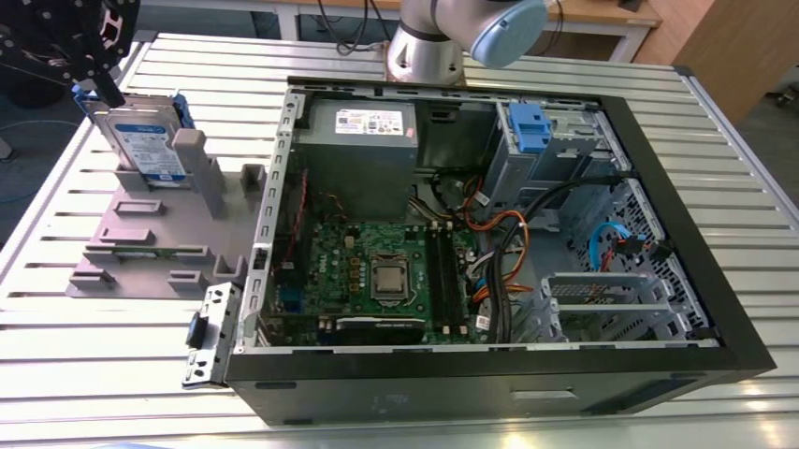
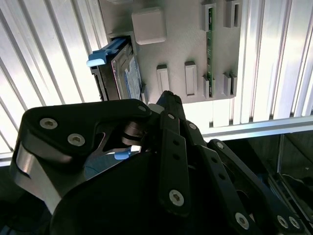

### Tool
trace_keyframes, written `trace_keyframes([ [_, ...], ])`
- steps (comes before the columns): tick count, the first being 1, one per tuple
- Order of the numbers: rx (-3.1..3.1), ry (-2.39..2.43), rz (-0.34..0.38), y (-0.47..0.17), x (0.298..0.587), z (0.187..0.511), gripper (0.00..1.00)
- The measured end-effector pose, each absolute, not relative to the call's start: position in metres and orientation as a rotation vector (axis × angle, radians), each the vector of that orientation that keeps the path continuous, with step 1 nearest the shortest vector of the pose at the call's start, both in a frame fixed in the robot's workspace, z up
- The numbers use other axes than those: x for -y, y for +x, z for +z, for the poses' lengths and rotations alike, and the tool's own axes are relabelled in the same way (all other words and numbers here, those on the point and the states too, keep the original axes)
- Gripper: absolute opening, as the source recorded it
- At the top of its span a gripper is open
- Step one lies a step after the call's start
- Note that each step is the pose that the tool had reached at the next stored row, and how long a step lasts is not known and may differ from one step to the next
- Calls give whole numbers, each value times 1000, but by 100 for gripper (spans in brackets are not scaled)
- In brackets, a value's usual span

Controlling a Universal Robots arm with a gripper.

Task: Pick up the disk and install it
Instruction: 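Pick up the disk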

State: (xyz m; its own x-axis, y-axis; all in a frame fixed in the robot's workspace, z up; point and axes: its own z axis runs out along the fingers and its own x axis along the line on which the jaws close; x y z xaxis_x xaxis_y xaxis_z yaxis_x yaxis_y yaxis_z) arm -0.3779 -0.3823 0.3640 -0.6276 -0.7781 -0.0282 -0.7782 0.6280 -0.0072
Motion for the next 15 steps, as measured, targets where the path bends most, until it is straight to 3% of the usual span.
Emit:
trace_keyframes([
  [15, -2801, -1358, 9, -378, 382, 364, 11],
])
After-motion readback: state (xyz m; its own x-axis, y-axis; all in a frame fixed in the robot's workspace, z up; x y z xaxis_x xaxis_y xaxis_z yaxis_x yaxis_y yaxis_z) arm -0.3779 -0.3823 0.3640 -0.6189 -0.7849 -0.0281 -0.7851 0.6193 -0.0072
